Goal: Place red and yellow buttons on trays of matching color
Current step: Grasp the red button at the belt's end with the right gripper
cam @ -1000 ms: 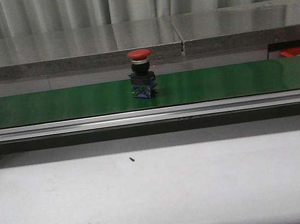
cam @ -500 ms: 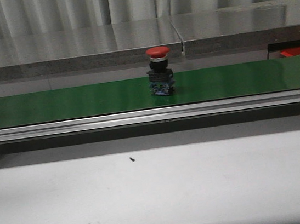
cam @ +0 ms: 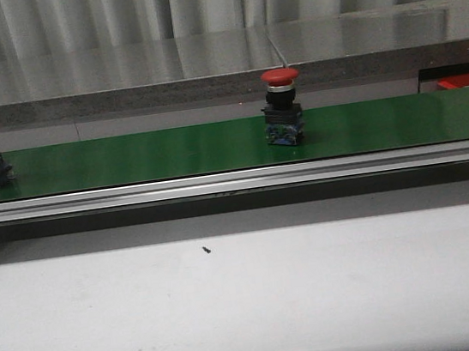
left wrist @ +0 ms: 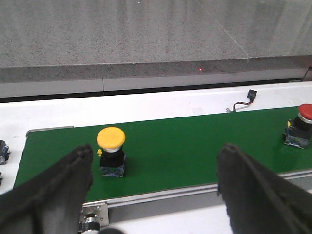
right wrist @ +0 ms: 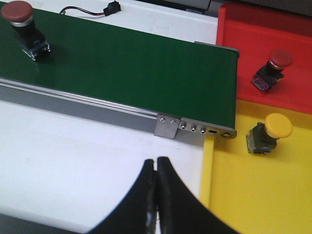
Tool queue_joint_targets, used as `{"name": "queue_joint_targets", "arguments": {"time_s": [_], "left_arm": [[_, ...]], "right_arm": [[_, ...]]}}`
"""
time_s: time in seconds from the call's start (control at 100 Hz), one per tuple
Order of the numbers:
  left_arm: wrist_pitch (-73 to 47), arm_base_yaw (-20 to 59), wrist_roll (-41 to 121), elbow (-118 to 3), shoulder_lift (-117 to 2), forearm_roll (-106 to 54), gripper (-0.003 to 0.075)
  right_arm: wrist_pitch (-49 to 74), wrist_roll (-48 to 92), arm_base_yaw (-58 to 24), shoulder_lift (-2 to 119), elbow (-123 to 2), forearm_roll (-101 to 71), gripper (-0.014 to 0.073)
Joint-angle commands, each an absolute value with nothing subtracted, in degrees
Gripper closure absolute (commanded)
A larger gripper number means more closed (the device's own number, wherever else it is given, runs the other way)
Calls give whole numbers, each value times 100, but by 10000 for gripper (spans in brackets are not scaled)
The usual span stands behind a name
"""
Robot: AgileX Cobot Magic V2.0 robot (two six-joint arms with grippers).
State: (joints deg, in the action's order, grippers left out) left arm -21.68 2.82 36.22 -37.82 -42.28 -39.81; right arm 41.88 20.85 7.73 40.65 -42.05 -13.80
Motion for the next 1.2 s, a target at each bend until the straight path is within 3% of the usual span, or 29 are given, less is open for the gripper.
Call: {"name": "queue_joint_targets", "arguments": {"time_s": [0.0, 0.15, 0.42, 0.49, 0.56, 0.78, 0.98, 1.19], "left_arm": [[-1800, 335, 3635, -3580, -3645, -4143, 293], [-1825, 335, 3635, -3027, -2780, -4212, 409], [-1981, 335, 3635, -2508, -2186, -4252, 741], [-1993, 335, 3635, -2486, -2186, -4252, 739], [-2037, 335, 3635, -2480, -2186, -4252, 739], [-2034, 335, 3635, -2480, -2186, -4252, 739], [-2034, 335, 3635, -2480, -2186, -4252, 739], [-2034, 335, 3635, -2480, -2186, -4252, 739]], "right_arm": [[3873, 2120, 772, 4043, -4361, -1436, 711], [3866, 2120, 772, 4043, -4361, -1436, 711], [3816, 2120, 772, 4050, -4361, -1460, 710], [3851, 2120, 772, 4050, -4361, -1464, 692], [3962, 2120, 772, 4050, -4361, -1521, 598], [4045, 2114, 772, 4050, -4361, -2070, -23], [3978, 2114, 772, 4205, -4457, -2250, 4], [4289, 2181, 756, 5353, -5195, -2250, 4]]}}
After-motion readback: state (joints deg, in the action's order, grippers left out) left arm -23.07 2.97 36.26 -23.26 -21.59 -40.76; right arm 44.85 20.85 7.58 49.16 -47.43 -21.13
